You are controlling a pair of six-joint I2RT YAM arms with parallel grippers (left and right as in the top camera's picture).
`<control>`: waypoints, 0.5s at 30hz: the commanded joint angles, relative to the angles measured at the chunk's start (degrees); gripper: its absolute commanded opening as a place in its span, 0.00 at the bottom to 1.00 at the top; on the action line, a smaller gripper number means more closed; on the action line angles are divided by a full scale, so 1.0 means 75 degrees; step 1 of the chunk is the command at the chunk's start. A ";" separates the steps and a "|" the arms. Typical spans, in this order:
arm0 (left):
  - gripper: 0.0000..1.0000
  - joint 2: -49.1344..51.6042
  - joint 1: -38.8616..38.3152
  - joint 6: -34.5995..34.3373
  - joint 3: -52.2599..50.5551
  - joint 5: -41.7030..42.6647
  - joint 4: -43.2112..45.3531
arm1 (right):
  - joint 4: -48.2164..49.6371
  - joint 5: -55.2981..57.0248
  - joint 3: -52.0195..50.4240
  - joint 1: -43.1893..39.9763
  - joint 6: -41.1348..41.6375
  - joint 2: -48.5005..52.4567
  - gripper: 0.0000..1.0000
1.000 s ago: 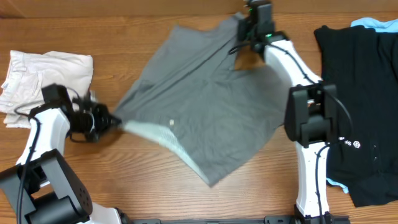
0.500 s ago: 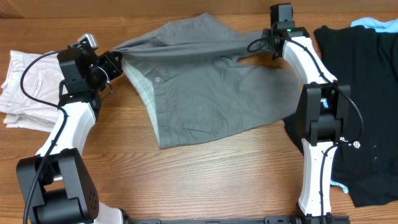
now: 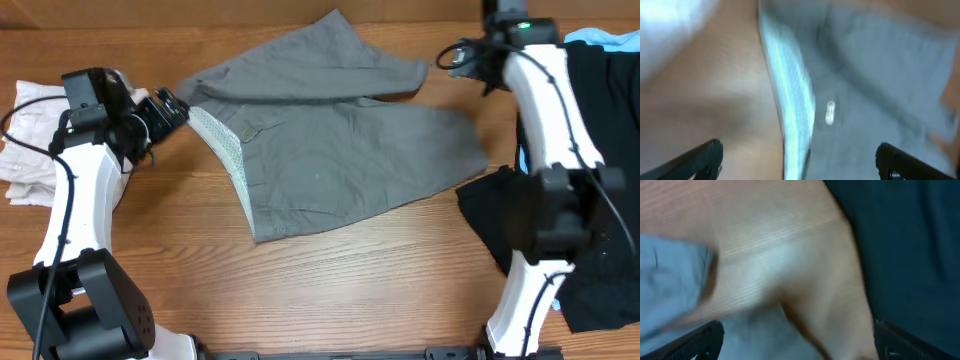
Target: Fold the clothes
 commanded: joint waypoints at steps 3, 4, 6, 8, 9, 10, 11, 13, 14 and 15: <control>1.00 -0.0108 -0.0650 0.0396 -0.0146 0.0714 -0.2372 | -0.1912 -0.1434 -0.0079 -0.0586 0.0219 -0.0198 1.00; 1.00 -0.0108 -0.0781 0.0408 -0.0277 0.0714 -0.2541 | -0.2189 -0.1542 -0.0140 -0.0650 0.0221 -0.0195 1.00; 1.00 -0.0108 -0.1096 0.0402 -0.0624 0.0726 -0.2678 | -0.2474 -0.1810 -0.0338 -0.0723 0.0204 -0.0198 1.00; 1.00 -0.0108 -0.1437 0.0393 -0.1037 0.0740 -0.2669 | -0.2664 -0.1964 -0.0568 -0.0729 0.0163 -0.0198 1.00; 0.98 -0.0108 -0.1617 0.0358 -0.1236 0.0772 -0.2623 | -0.2731 -0.2162 -0.0670 -0.0729 0.0058 -0.0198 1.00; 0.97 -0.0108 -0.1789 0.0323 -0.1413 0.0781 -0.2573 | -0.2763 -0.2314 -0.0743 -0.0723 -0.0035 -0.0198 1.00; 0.96 -0.0108 -0.2017 0.0224 -0.1644 0.0778 -0.2433 | -0.2739 -0.2486 -0.0895 -0.0723 -0.0044 -0.0198 1.00; 0.94 -0.0108 -0.2256 0.0111 -0.1900 0.0825 -0.2095 | -0.2687 -0.2594 -0.1052 -0.0723 -0.0044 -0.0198 1.00; 0.83 -0.0108 -0.2384 0.0108 -0.2022 0.0909 -0.1839 | -0.2652 -0.2600 -0.1137 -0.0723 -0.0041 -0.0198 1.00; 0.75 -0.0108 -0.2544 0.0102 -0.2174 0.1032 -0.1472 | -0.2643 -0.2591 -0.1227 -0.0723 -0.0044 -0.0198 0.99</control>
